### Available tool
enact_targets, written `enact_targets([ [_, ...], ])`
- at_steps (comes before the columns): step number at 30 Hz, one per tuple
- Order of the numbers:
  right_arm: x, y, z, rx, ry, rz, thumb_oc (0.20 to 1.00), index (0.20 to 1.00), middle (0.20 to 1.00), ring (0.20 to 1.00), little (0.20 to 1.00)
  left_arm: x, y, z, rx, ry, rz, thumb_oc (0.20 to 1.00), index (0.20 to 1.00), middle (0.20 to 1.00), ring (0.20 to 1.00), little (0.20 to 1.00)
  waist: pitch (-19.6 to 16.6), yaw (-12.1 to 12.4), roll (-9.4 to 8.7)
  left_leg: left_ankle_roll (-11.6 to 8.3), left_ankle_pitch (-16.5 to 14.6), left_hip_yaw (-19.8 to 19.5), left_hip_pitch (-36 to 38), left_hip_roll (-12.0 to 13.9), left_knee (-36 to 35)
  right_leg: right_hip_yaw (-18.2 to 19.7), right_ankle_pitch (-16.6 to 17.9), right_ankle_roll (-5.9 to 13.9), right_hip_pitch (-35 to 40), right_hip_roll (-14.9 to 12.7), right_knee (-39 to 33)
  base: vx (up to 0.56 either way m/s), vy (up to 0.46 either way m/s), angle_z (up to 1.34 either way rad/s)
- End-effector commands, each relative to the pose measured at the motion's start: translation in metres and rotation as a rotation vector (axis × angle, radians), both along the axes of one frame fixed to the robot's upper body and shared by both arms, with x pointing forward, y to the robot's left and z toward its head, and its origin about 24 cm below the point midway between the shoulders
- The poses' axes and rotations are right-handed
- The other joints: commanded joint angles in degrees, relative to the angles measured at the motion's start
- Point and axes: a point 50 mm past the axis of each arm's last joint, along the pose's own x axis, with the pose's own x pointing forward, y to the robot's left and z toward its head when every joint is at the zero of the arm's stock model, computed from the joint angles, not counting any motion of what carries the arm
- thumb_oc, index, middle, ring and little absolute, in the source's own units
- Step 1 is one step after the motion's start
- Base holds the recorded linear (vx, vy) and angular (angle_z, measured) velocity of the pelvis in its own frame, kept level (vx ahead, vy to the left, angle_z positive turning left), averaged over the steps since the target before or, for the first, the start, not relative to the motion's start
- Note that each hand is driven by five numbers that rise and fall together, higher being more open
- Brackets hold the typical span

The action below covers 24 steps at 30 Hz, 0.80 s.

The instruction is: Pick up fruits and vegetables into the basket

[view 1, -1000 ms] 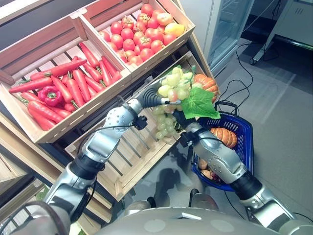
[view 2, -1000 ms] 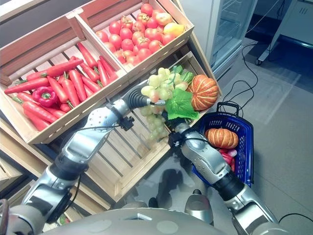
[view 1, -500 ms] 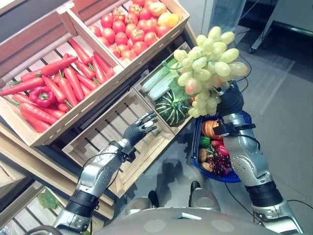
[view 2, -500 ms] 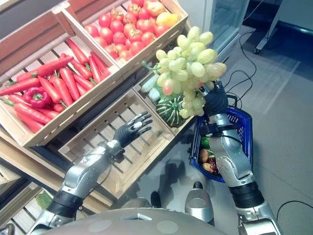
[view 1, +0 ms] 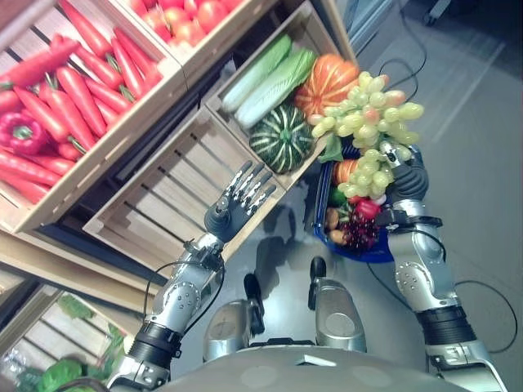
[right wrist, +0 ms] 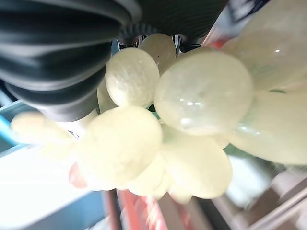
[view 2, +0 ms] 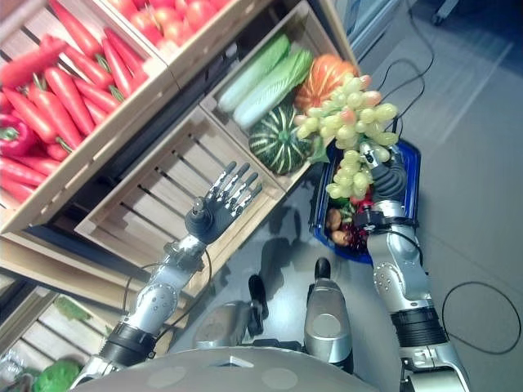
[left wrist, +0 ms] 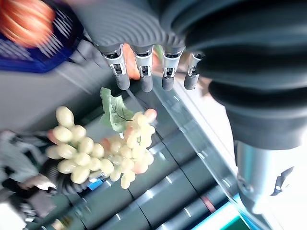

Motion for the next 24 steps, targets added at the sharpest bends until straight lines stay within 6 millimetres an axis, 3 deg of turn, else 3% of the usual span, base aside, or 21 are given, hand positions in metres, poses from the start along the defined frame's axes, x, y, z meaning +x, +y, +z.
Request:
enact_targets([
  [1, 0.001, -0.012, 0.037, 0.051, -0.218, -0.05, 0.2, 0.2, 0.2, 0.2, 0.2, -0.011, -0.008, 0.001, 0.022, -0.048, -0.106, 1.0, 1.0, 1.0, 1.0, 1.0, 2.5, -1.0, -0.12, 0.79, -3.6, 1.6, -4.8, 2.2, 8.1, -0.2, -2.9, 2.47, -0.1, -3.1, 4.1, -0.18, -0.051, -0.01],
  [5, 0.009, -0.035, 0.043, 0.087, -0.213, -0.13, 0.2, 0.2, 0.2, 0.2, 0.2, -0.02, -0.008, -0.023, 0.275, -0.014, -0.152, 1.0, 1.0, 1.0, 1.0, 1.0, 5.7, -1.1, 1.16, 0.71, -2.3, 2.3, -11.2, 2.2, 9.6, -0.3, -2.6, 1.69, -7.6, -2.3, 7.6, -0.14, -0.072, -0.05],
  [13, 0.023, -0.073, 0.048, 0.142, -0.151, -0.22, 0.2, 0.2, 0.2, 0.2, 0.2, -0.034, 0.001, -0.062, 0.437, 0.187, -0.176, 1.0, 1.0, 1.0, 1.0, 1.0, 5.7, 0.2, 3.69, 0.45, -0.2, 2.6, -22.4, 1.5, 11.2, -0.7, -4.0, 0.85, -19.9, -1.6, 13.2, -0.05, -0.085, -0.03],
  [15, 0.025, -0.088, 0.048, 0.166, -0.119, -0.236, 0.2, 0.2, 0.2, 0.2, 0.2, -0.041, 0.008, -0.072, 0.476, 0.229, -0.173, 1.0, 1.0, 1.0, 1.0, 1.0, 5.7, 0.9, 4.45, -0.11, -1.3, 1.9, -24.0, 1.1, 12.0, -0.5, -6.2, 1.3, -21.9, -1.6, 15.5, 0.03, -0.099, 0.04],
  [24, 0.042, -0.131, 0.069, 0.164, -0.017, -0.306, 0.2, 0.2, 0.2, 0.2, 0.2, -0.051, 0.016, -0.084, 0.512, 0.269, -0.176, 1.0, 1.0, 1.0, 1.0, 1.0, 5.7, 4.1, 7.62, -0.4, -0.5, 1.3, -34.7, 1.2, 15.3, -1.3, -8.3, 0.04, -32.4, -2.7, 22.0, -0.02, -0.103, 0.08],
])
